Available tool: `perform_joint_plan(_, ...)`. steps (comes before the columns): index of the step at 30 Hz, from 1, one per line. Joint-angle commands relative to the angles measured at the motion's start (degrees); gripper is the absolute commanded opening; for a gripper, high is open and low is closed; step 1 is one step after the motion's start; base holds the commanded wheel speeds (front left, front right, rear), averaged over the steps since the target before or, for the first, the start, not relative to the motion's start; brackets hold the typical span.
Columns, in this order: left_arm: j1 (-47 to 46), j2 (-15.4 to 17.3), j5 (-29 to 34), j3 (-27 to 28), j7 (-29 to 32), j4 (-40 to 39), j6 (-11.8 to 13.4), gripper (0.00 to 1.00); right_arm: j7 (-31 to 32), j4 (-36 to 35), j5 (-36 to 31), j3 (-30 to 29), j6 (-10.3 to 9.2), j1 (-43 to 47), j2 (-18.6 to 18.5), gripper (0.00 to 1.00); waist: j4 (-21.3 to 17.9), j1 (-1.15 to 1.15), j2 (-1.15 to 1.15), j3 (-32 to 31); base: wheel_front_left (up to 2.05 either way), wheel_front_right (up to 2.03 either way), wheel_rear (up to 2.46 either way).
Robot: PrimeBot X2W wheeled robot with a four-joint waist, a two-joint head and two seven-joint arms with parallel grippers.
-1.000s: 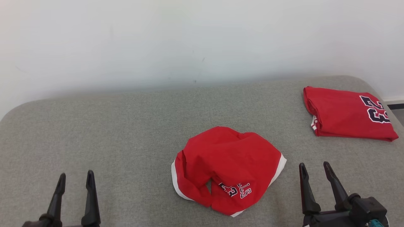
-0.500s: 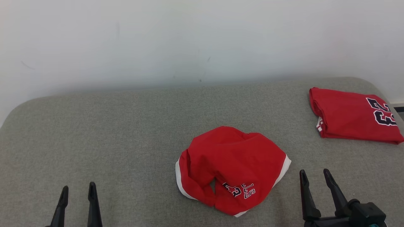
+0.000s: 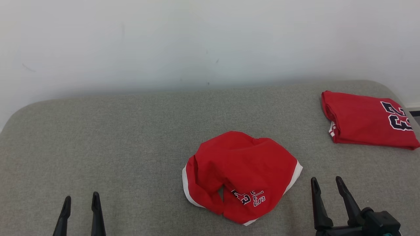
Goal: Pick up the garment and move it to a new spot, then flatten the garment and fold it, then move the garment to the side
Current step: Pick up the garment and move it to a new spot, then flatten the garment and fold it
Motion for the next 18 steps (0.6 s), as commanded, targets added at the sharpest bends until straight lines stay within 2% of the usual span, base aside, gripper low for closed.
perform_joint_plan(1, 0.42, -0.27, 0.57, 0.29, -0.18, 0.16, -0.20, 1.00, -0.23, -0.09, 0.36, -0.02, -0.16, 0.12, 0.03, 1.00, -0.04, 0.00, 0.00, 0.04, 0.00, 0.00, 0.00)
perform_joint_plan(11, 0.24, -1.10, 1.70, 0.38, -0.18, 1.22, -1.14, 1.00, -0.32, 0.25, 0.50, 0.29, -0.16, -0.30, 0.03, 1.00, -0.18, 0.00, 0.00, 0.03, 0.00, 0.00, 0.00)
perform_joint_plan(18, -3.30, -1.92, 2.82, -8.15, -0.18, 5.08, -2.72, 1.00, -0.35, 0.52, 0.45, 0.99, -0.16, -0.83, 0.02, 1.00, -0.91, 0.00, 0.00, 0.74, 0.00, 0.00, 0.00)
